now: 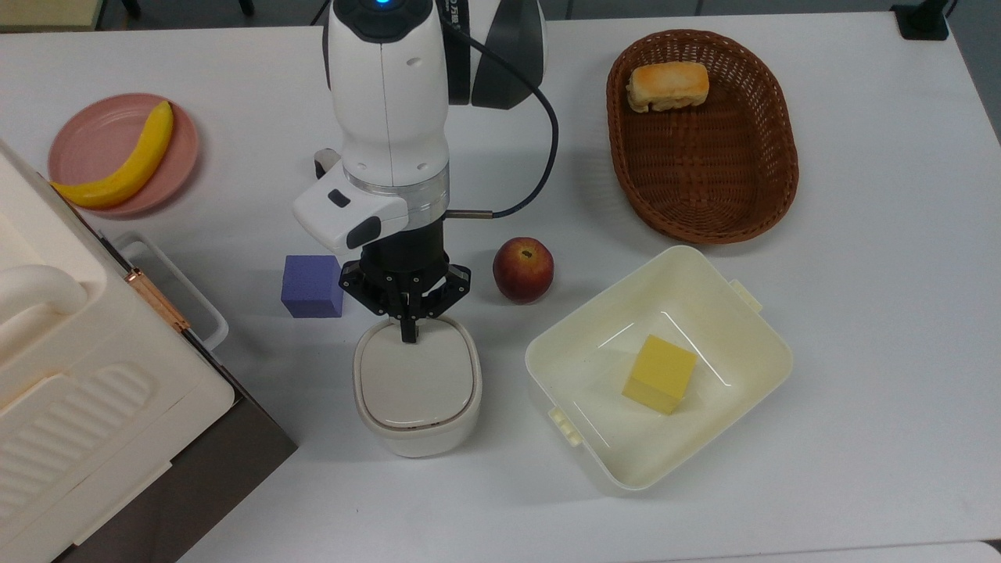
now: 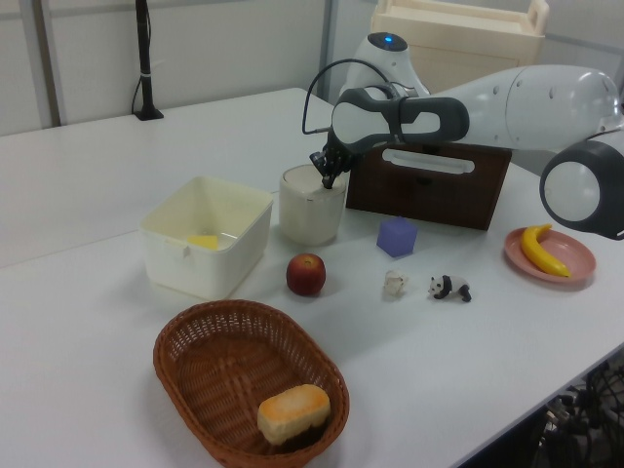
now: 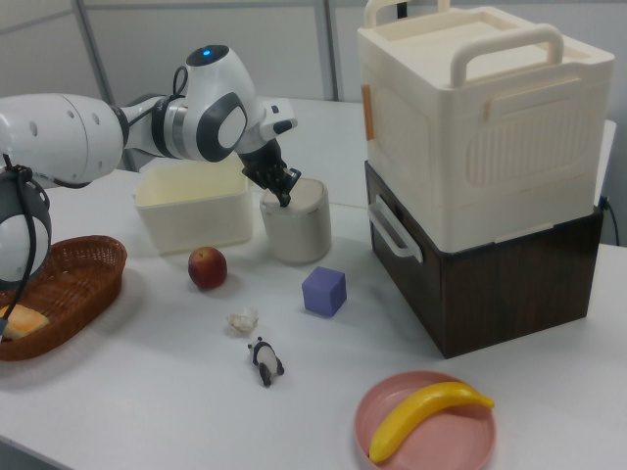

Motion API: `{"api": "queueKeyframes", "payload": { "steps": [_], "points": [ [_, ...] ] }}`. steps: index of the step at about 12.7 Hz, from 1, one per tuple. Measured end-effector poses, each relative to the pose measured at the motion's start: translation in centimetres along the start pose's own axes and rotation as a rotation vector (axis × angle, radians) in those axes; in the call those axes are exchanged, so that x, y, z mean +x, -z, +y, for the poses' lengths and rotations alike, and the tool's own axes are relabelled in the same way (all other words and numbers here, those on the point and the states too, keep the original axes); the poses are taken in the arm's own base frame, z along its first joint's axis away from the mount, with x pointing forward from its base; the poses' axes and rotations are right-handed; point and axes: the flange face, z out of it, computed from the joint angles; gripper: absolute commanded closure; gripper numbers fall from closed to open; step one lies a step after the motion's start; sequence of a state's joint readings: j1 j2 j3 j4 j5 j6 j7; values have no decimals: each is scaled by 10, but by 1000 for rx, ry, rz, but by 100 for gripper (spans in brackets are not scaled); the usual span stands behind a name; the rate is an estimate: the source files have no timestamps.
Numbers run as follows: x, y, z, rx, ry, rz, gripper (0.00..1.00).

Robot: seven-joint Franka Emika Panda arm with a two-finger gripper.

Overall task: Open the trash can
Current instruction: 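Press down on the black lid button with the gripper tips, then lift the gripper up away from the opened trash can lid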

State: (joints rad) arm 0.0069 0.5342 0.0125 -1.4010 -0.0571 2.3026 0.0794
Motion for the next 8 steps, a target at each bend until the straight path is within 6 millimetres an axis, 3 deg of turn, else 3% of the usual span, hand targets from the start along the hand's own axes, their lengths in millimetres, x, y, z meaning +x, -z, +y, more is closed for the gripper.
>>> {"api": "queueKeyframes", "payload": {
  "steps": [3, 5, 8],
  "points": [
    [0, 1, 0, -1, 1, 1, 100],
    [6, 15, 0, 1, -1, 26, 100],
    [10, 71, 8, 9, -19, 86, 100]
  ]
}}
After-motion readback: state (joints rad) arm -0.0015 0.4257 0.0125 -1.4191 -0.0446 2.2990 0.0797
